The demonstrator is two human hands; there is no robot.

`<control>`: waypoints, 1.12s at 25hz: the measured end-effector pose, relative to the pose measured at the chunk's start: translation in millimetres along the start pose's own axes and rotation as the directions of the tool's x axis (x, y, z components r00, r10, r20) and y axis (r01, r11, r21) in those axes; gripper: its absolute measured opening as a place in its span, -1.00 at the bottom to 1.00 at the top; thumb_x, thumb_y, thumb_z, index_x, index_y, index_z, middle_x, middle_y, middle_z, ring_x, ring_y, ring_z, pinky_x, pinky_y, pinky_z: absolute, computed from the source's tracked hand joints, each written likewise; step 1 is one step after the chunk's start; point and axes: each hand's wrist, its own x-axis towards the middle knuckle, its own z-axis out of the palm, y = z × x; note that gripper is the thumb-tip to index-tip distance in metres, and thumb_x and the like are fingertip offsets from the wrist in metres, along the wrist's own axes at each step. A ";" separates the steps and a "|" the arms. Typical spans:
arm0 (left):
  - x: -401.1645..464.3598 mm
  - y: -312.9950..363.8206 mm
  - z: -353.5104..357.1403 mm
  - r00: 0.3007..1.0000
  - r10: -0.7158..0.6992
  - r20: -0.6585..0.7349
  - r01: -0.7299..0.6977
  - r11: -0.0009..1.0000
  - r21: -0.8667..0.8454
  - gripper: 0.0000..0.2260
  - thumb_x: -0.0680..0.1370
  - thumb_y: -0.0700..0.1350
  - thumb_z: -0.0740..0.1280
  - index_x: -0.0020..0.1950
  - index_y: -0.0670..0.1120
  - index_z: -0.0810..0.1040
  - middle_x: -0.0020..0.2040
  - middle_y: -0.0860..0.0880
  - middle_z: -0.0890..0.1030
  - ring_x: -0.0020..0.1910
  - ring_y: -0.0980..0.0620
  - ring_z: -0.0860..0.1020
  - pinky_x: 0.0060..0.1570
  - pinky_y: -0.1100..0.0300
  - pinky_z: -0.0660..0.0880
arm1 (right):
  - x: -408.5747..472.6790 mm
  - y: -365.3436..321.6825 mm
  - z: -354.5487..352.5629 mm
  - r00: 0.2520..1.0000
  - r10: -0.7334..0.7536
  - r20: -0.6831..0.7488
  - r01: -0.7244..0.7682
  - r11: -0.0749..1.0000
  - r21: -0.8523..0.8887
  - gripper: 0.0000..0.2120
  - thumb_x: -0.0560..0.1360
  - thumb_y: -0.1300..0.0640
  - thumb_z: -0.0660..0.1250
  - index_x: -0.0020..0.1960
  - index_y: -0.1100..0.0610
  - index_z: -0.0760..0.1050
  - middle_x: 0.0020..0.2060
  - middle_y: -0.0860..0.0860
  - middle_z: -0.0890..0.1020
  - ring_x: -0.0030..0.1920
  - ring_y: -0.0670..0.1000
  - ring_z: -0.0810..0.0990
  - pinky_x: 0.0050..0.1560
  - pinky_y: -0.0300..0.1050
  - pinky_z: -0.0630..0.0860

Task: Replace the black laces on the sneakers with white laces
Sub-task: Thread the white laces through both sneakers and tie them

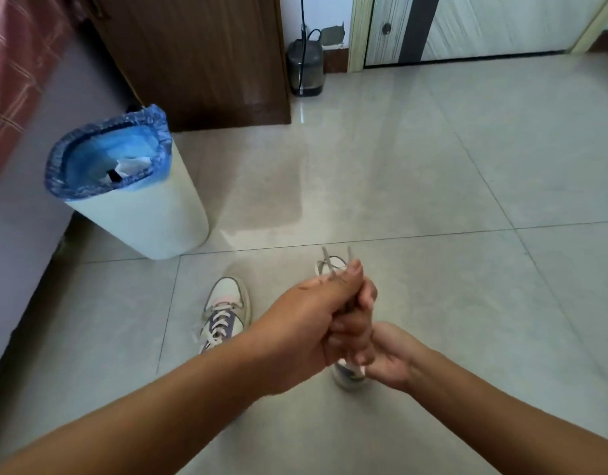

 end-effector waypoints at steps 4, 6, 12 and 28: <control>-16.7 -37.8 -8.8 0.867 -0.229 0.443 0.189 0.973 0.133 -0.72 0.54 0.04 0.30 0.15 -0.10 0.49 -0.08 -0.11 0.57 -0.08 -0.01 0.55 0.06 0.14 0.47 | -13.5 -5.1 -9.7 0.999 -0.011 0.038 0.013 0.998 -0.060 -0.86 0.52 0.31 0.15 -0.21 0.20 0.35 -0.53 0.04 0.37 -0.62 -0.08 0.37 -0.66 -0.33 0.31; -0.3 -35.3 -37.6 0.916 -0.130 0.379 0.137 0.991 0.010 -0.60 0.51 -0.06 0.33 0.31 -0.16 0.40 0.14 -0.18 0.53 0.14 -0.08 0.53 0.19 0.05 0.44 | -15.3 1.9 -19.5 0.998 -0.019 0.060 0.025 0.994 -0.107 -0.86 0.55 0.24 0.13 -0.13 0.23 0.42 -0.42 0.09 0.45 -0.48 -0.01 0.47 -0.50 -0.26 0.46; 96.0 -114.4 -87.9 0.795 0.164 -0.583 0.494 0.383 0.781 -0.28 0.50 0.03 0.34 0.48 -0.24 0.06 0.42 -0.19 0.20 0.42 -0.14 0.21 0.37 0.07 0.20 | -31.4 27.2 -15.4 0.989 -0.142 0.036 0.146 0.944 -0.295 -0.78 0.64 0.17 0.06 -0.09 0.21 0.42 -0.49 0.05 0.44 -0.54 -0.01 0.46 -0.51 -0.23 0.46; 138.2 -175.7 -75.7 0.703 0.385 -0.598 0.318 0.582 0.749 -0.13 0.43 0.12 0.41 0.51 -0.22 0.00 0.47 -0.17 0.10 0.45 -0.13 0.12 0.41 0.15 0.11 | -87.0 84.2 -38.0 0.892 -0.412 0.187 0.429 0.637 -0.641 -0.71 0.61 0.10 0.14 -0.20 0.21 0.46 -0.57 0.10 0.46 -0.53 0.03 0.38 -0.48 -0.25 0.33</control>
